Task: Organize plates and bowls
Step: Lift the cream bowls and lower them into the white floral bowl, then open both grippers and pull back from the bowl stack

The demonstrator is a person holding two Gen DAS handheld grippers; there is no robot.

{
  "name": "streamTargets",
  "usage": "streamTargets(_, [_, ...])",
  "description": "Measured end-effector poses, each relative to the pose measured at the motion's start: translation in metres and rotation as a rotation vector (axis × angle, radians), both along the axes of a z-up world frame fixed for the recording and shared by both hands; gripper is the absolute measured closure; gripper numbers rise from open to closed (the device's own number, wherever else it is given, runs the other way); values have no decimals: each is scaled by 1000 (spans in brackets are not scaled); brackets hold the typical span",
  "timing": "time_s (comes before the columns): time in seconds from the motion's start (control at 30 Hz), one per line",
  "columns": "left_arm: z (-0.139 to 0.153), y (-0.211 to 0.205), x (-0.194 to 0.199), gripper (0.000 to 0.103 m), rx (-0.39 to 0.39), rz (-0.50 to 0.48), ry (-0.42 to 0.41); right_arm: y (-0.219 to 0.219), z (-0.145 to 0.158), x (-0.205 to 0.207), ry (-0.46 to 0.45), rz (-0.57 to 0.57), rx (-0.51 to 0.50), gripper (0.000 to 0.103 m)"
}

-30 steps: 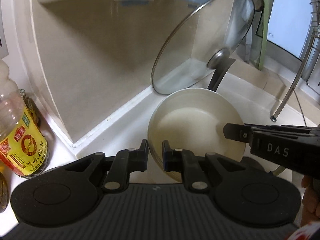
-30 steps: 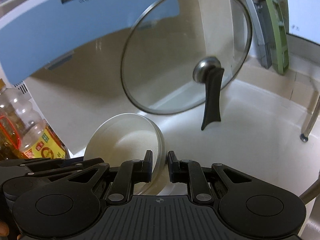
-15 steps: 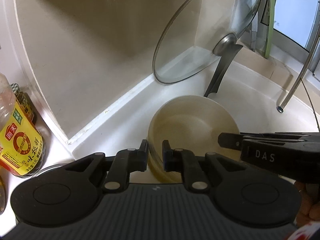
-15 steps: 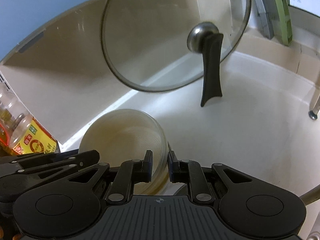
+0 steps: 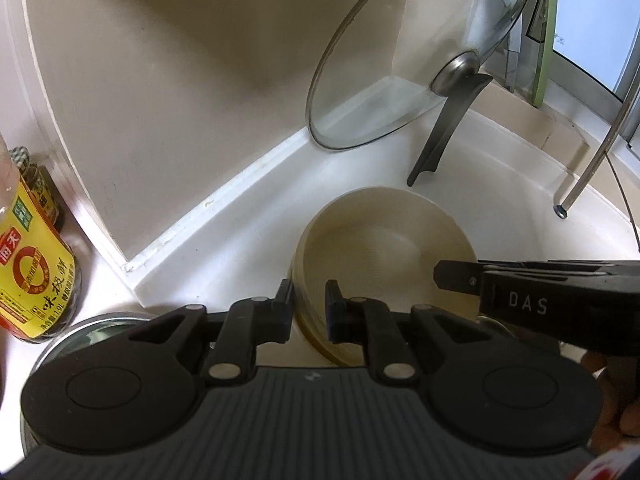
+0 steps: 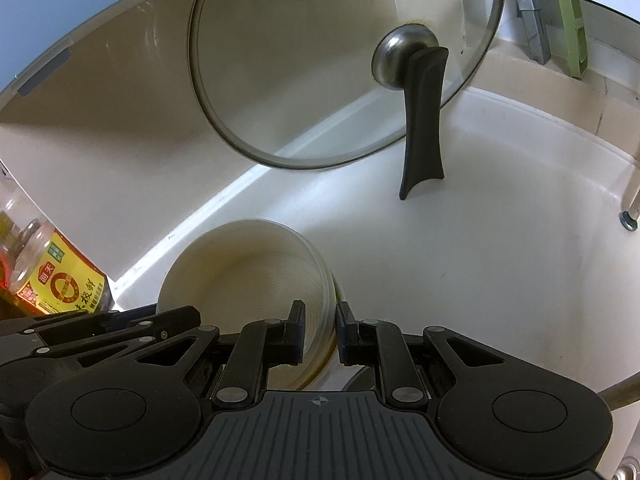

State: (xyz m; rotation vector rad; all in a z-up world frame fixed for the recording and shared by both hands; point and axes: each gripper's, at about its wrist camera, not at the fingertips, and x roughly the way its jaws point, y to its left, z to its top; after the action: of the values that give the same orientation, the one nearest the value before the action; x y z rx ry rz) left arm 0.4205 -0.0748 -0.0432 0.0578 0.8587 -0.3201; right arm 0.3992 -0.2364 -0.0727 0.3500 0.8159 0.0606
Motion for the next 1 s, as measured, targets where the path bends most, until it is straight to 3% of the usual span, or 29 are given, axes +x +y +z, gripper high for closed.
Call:
streamTargets(0.2, [-1,1,-1,87,-9,3,11,1,3,-2,-12,8,-22,83])
streamTargets(0.27, [2,2,-3,87,-11,5,1,0,5,-5,-24,2,-23,63])
streamTargets(0.33, [6,5,-6,85,-18,6,-10,-1,8,-9,-48,0,-20,54])
streamTargets(0.63, [31,14,-40,81,-48,0,-65,-6,24,-45,-113,-4,5,48])
streamTargets(1.0, [41,30,-111,81,-49,0,-94,-10,26,-120,-130,-27,27,42])
